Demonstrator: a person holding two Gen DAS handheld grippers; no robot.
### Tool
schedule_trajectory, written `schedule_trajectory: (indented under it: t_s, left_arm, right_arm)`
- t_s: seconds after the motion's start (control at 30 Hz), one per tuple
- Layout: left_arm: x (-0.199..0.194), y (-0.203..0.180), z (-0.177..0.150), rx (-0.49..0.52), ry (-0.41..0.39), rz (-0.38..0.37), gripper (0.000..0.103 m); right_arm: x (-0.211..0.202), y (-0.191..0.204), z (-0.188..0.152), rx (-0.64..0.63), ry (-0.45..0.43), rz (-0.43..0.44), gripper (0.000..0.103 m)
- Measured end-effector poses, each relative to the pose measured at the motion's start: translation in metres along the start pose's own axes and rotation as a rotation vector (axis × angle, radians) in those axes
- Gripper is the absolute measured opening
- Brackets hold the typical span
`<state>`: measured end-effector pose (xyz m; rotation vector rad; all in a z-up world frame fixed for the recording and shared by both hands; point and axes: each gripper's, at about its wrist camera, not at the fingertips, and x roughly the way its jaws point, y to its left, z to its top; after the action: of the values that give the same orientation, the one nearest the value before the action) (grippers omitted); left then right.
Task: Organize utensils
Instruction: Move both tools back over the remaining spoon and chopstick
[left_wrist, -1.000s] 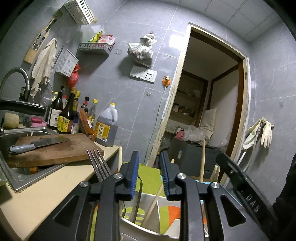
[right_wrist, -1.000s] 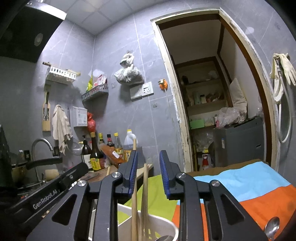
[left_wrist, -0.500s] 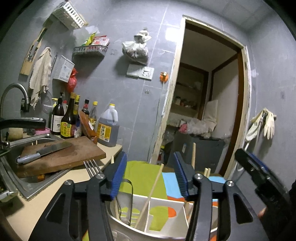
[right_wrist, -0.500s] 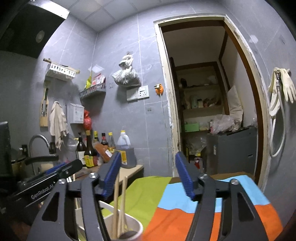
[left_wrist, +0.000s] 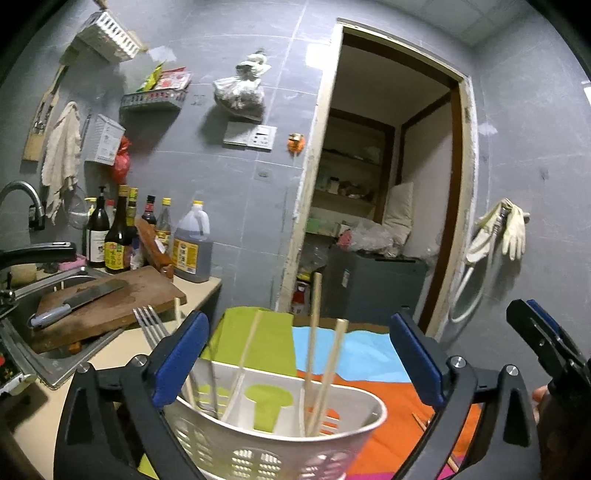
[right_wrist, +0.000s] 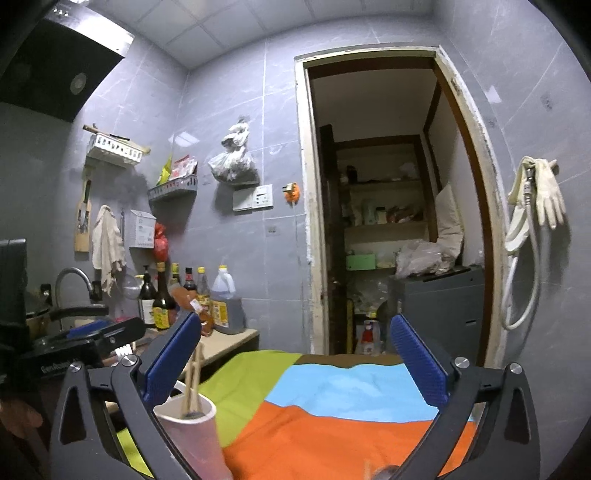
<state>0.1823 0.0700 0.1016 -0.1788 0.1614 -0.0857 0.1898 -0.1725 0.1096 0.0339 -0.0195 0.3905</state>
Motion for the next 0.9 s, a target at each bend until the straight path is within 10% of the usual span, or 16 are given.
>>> schedule_trajectory:
  t_s: [0.37, 0.9]
  left_arm:
    - [-0.011, -0.05, -0.016, 0.054, 0.042, -0.091, 0.097]
    - [0.022, -0.114, -0.088, 0.118, 0.385, -0.225, 0.097]
  right_arm:
    - [-0.036, -0.048, -0.002, -0.038, 0.041, -0.08, 0.103]
    - [-0.043, -0.105, -0.047, -0.068, 0.305, -0.128, 0.103]
